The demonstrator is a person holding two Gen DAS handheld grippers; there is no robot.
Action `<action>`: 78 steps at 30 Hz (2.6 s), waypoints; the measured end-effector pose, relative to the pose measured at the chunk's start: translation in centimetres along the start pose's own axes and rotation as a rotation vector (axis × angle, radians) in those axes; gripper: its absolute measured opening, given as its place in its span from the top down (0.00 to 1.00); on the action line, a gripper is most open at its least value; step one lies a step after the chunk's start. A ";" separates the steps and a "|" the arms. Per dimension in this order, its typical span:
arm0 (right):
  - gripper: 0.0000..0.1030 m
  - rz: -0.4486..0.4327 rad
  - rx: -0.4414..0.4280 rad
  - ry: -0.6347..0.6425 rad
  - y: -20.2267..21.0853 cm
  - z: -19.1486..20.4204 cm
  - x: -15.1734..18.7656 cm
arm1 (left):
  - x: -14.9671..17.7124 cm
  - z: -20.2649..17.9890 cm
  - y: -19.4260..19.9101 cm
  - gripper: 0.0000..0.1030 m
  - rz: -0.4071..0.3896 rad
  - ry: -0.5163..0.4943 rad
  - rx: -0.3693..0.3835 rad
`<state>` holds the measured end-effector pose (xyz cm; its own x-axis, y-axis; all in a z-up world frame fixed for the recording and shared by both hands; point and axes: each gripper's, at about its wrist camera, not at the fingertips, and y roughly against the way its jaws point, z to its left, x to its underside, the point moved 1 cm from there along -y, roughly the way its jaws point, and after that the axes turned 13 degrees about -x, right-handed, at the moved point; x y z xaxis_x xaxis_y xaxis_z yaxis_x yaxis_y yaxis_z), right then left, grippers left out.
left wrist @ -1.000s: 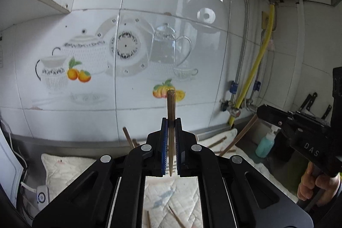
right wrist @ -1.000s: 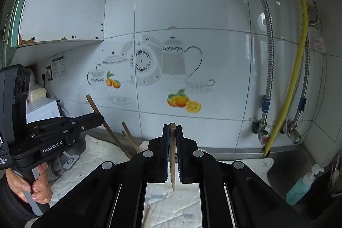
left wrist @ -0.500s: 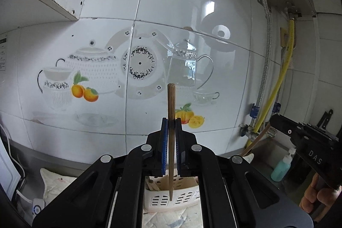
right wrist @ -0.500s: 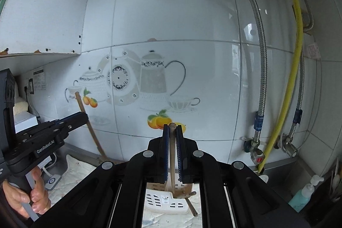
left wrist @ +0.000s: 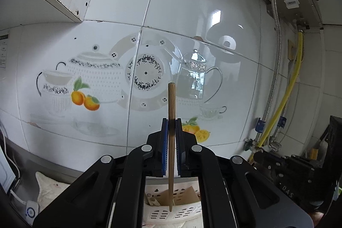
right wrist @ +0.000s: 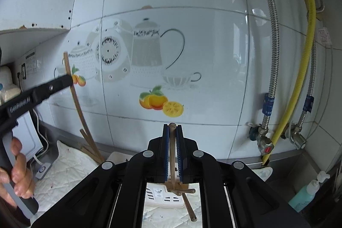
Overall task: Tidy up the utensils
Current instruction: 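Lower the left gripper's chopstick into the holder while the right gripper inserts and releases its own, then open the left gripper and move both grippers back over the remaining chopsticks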
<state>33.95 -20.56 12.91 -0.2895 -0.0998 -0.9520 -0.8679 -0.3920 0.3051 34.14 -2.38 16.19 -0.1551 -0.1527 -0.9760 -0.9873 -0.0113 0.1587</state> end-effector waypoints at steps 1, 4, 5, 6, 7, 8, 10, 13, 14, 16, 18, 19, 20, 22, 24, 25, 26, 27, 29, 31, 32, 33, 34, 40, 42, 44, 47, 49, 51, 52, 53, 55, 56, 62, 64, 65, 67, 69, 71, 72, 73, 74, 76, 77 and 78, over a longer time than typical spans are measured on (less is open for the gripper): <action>0.94 0.005 -0.001 0.002 -0.1 0.0 0.1 | -0.1 0.0 -0.3 0.95 -0.002 0.002 -0.006; 0.94 0.012 0.003 0.010 -0.3 0.0 0.2 | -0.3 0.1 -1.1 0.95 -0.006 0.017 -0.025; 0.93 0.016 0.004 0.012 -0.4 0.0 0.2 | -0.3 0.2 -1.3 0.95 -0.010 0.020 -0.028; 0.93 0.015 0.005 0.016 -0.4 -0.1 0.3 | -0.3 0.2 -1.5 0.95 -0.010 0.022 -0.030; 0.93 0.018 0.003 0.018 -0.5 -0.1 0.3 | -0.3 0.2 -1.8 0.95 -0.008 0.024 -0.034; 0.93 0.023 0.001 0.018 -0.5 -0.1 0.3 | -0.2 0.3 -2.1 0.95 -0.005 0.027 -0.035; 0.92 0.023 0.002 0.019 -0.6 -0.2 0.4 | 0.3 0.3 -2.5 0.95 0.000 0.025 -0.046; 0.85 0.027 0.007 0.021 -0.6 -0.2 0.6 | 0.9 0.3 -3.2 0.95 0.024 0.017 -0.055; 0.83 0.027 0.008 0.023 -0.5 -0.2 0.7 | 1.1 0.4 -3.3 0.95 0.033 0.016 -0.052; 0.76 0.023 0.008 0.027 -0.3 0.0 0.7 | 1.4 0.5 -3.5 0.95 0.049 0.014 -0.051; 0.76 0.023 0.003 0.032 0.1 0.2 0.7 | 1.6 0.4 -3.4 0.95 0.061 0.005 -0.042; 0.76 0.024 -0.003 0.031 0.3 0.3 0.7 | 1.6 0.4 -3.3 0.95 0.066 -0.003 -0.037; 0.76 0.018 -0.004 0.034 0.6 0.5 0.7 | 1.7 0.3 -3.1 0.95 0.068 -0.010 -0.032; 0.75 0.014 -0.010 0.037 1.4 0.9 0.8 | 1.7 0.3 -2.5 0.95 0.074 -0.018 -0.031; 0.71 0.011 -0.018 0.033 2.2 1.3 0.9 | 1.8 0.4 -1.8 0.93 0.075 -0.024 -0.020; 0.71 0.012 -0.023 0.030 2.6 1.6 1.0 | 1.9 0.5 -1.4 0.93 0.078 -0.028 -0.022; 0.71 0.011 -0.027 0.029 3.0 1.8 1.1 | 1.9 0.6 -1.1 0.93 0.081 -0.026 -0.014; 0.71 0.012 -0.026 0.029 3.3 2.1 1.3 | 1.8 0.6 -0.8 0.93 0.084 -0.027 -0.005; 0.70 0.020 -0.038 0.023 4.0 2.6 1.6 | 1.7 0.5 -0.3 0.93 0.094 -0.036 -0.008; 0.70 0.028 -0.037 0.027 4.8 3.2 2.0 | 1.8 0.5 0.5 0.92 0.101 -0.047 -0.012; 0.70 0.036 -0.042 0.027 5.2 3.4 2.3 | 1.9 0.5 1.0 0.91 0.103 -0.049 -0.009; 0.70 0.042 -0.049 0.024 5.6 3.6 2.7 | 1.9 0.6 1.4 0.91 0.108 -0.056 -0.008; 0.70 0.052 -0.057 0.018 6.0 3.8 3.1 | 2.1 0.7 1.9 0.87 0.116 -0.068 -0.015; 0.70 0.117 -0.111 -0.007 7.8 5.1 6.7 | 3.9 1.6 5.2 0.80 0.169 -0.140 -0.051; 0.70 0.138 -0.129 -0.016 8.1 5.5 8.0 | 4.7 2.2 6.0 0.80 0.207 -0.151 -0.066; 0.70 0.159 -0.142 -0.025 8.5 6.0 9.3 | 5.6 2.8 6.9 0.80 0.240 -0.155 -0.068; 0.70 0.192 -0.163 -0.049 9.1 6.5 11.5 | 7.4 3.3 8.4 0.77 0.284 -0.183 -0.084; 0.70 0.213 -0.169 -0.057 9.4 7.0 12.9 | 8.5 3.7 9.4 0.65 0.307 -0.200 -0.105; 0.70 0.232 -0.171 -0.061 9.6 7.4 14.2 | 9.6 4.1 10.4 0.64 0.329 -0.208 -0.109; 0.70 0.244 -0.176 -0.064 9.7 7.6 14.8 | 10.0 4.3 10.8 0.64 0.340 -0.211 -0.112; 0.70 0.257 -0.180 -0.066 9.7 7.8 15.5 | 10.5 4.4 11.2 0.64 0.353 -0.215 -0.121; 0.70 0.274 -0.186 -0.074 9.8 8.2 16.7 | 11.2 4.7 12.1 0.64 0.374 -0.211 -0.113; 0.70 0.280 -0.190 -0.080 9.9 8.2 17.2 | 11.6 4.8 12.5 0.64 0.380 -0.213 -0.116; 0.70 0.328 -0.199 -0.104 10.1 9.0 20.0 | 13.8 4.6 14.4 0.64 0.431 -0.232 -0.129; 0.70 0.347 -0.206 -0.111 10.1 9.3 21.0 | 15.1 4.5 15.0 0.64 0.469 -0.230 -0.143; 0.70 0.356 -0.211 -0.116 10.2 9.4 21.6 | 15.9 4.5 15.3 0.64 0.494 -0.227 -0.145; 0.70 0.372 -0.217 -0.125 10.3 9.6 22.6 | 17.5 4.5 15.9 0.64 0.531 -0.219 -0.157; 0.70 0.391 -0.226 -0.137 10.4 9.8 23.7 | 19.1 4.7 16.6 0.64 0.563 -0.196 -0.187; 0.70 0.406 -0.229 -0.140 10.4 9.9 24.5 | 20.9 4.8 17.1 0.64 0.609 -0.167 -0.187; 0.70 0.411 -0.227 -0.139 10.4 10.0 24.9 | 21.8 4.8 17.4 0.64 0.625 -0.161 -0.195; 0.70 0.416 -0.225 -0.139 10.4 10.1 25.2 | 22.7 4.8 17.6 0.64 0.637 -0.164 -0.211; 0.70 0.423 -0.227 -0.142 10.4 10.2 25.6 | 23.7 4.7 17.8 0.64 0.646 -0.172 -0.215; 0.70 0.435 -0.230 -0.147 10.3 10.3 26.2 | 25.4 4.8 17.9 0.65 0.676 -0.172 -0.229; 0.70 0.440 -0.227 -0.146 10.3 10.3 26.5 | 26.1 5.0 17.8 0.65 0.691 -0.166 -0.225; 0.70 0.444 -0.228 -0.148 10.2 10.3 26.6 | 26.7 5.2 17.8 0.65 0.704 -0.164 -0.224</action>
<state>13.23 -17.84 -9.00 -0.6781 -0.1780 -0.7131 -0.5433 -0.5320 0.6495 12.27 -1.52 -7.85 -0.7669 -0.0488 -0.6400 -0.6252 -0.1687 0.7620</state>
